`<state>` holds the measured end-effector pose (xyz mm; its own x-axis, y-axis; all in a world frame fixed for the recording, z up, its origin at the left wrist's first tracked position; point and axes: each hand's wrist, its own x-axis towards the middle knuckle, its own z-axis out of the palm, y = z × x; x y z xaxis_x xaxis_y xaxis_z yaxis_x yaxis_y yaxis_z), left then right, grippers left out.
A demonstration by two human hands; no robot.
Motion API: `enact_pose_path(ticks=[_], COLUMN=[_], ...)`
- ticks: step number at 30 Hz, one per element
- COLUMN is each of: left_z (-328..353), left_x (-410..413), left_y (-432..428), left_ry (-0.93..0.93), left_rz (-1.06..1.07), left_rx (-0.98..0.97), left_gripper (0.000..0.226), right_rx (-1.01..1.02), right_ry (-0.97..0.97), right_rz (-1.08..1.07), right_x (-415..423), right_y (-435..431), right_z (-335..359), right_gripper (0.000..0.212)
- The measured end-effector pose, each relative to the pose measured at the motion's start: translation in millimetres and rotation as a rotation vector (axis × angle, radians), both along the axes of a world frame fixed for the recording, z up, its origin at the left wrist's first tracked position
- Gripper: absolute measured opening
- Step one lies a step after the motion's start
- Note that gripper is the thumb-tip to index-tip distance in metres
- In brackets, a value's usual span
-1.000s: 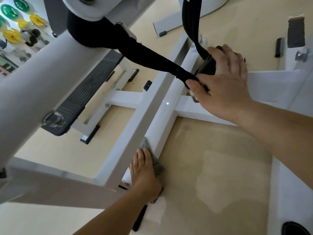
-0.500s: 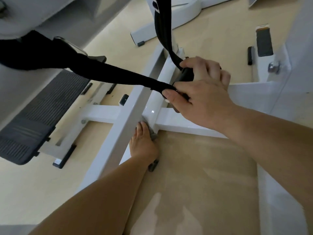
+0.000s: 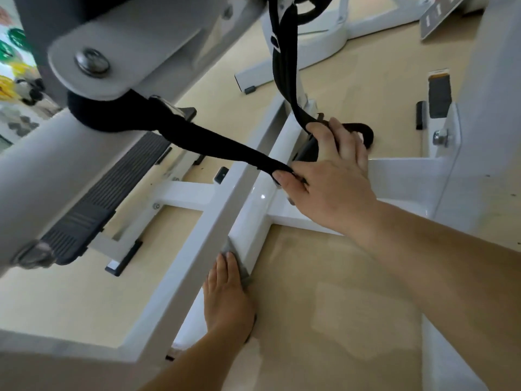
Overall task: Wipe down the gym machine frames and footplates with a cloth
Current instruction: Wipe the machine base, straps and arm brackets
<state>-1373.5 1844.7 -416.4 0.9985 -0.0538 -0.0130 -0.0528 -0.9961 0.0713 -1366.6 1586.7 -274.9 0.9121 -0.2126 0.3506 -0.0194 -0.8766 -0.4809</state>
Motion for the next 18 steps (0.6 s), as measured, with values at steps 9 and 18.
enact_pose_path(ticks=[9,18], left_z=[-2,9], left_x=[-11,86], left_y=[11,-51], left_ry=[0.027,0.103], left_rz=[0.052,-0.031], left_rx=[-0.025,-0.056], left_gripper=[0.077,0.078], right_rx=[-0.046,-0.070], right_ry=[0.046,-0.082], right_rz=[0.007,-0.085], right_x=[-2,8], right_y=[0,6], right_z=[2,-15], right_gripper=[0.062,0.062])
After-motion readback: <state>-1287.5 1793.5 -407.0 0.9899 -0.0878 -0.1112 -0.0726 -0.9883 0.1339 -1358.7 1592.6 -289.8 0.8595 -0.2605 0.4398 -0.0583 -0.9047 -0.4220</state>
